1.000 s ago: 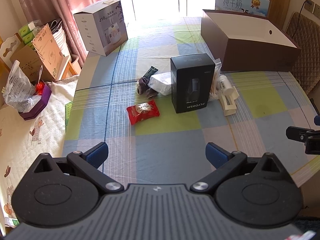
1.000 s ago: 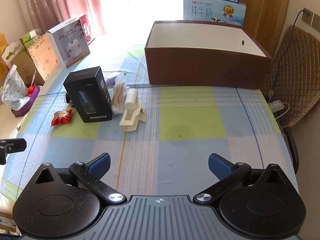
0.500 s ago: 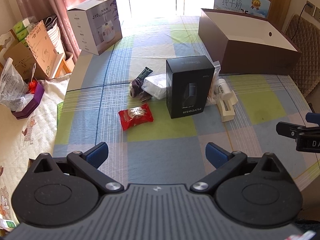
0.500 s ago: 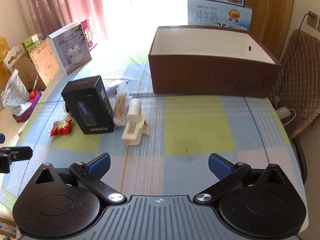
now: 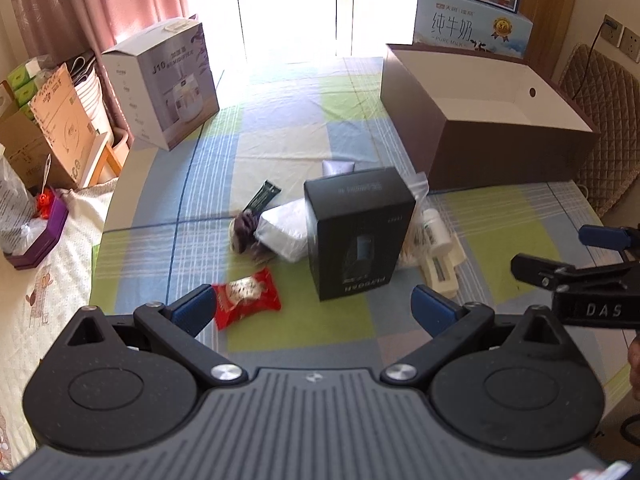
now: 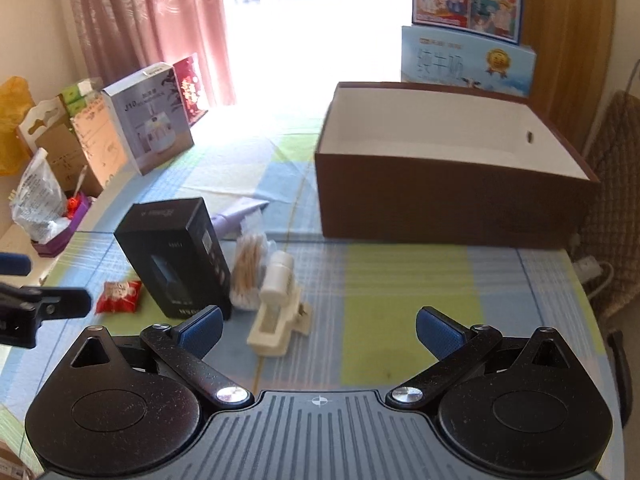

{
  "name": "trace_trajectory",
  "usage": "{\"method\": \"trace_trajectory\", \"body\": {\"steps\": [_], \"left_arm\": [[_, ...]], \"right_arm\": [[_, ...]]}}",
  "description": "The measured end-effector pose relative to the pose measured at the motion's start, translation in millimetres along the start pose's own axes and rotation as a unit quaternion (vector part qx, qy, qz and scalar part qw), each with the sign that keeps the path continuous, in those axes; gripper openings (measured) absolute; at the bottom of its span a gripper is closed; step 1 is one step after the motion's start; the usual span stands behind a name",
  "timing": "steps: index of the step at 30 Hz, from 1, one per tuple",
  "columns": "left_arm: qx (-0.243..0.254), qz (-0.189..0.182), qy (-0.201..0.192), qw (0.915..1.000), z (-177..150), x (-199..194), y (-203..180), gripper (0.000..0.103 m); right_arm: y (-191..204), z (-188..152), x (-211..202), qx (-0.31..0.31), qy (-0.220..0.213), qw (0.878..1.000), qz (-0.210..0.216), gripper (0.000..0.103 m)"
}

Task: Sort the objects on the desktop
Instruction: 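Move the left tool toward the black box while the right tool approaches the white pill bottle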

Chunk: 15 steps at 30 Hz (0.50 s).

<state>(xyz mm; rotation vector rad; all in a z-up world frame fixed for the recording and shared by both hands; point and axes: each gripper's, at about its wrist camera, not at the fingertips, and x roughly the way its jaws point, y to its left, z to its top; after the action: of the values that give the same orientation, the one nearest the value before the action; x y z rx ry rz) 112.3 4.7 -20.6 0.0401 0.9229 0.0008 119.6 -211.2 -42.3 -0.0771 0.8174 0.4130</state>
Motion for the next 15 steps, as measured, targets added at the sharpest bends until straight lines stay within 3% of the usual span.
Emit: {"method": "trace_trajectory", "body": {"steps": [4, 15], "left_arm": [[0.002, -0.003, -0.003, 1.0, 14, 11, -8, 0.102], [-0.005, -0.001, 0.012, 0.9999, 41, 48, -25, 0.102]], "right_arm": [[-5, 8, 10, -0.003, 0.001, 1.0, 0.01, 0.092], [-29, 25, 34, 0.007, 0.013, 1.0, 0.018, 0.089]]}}
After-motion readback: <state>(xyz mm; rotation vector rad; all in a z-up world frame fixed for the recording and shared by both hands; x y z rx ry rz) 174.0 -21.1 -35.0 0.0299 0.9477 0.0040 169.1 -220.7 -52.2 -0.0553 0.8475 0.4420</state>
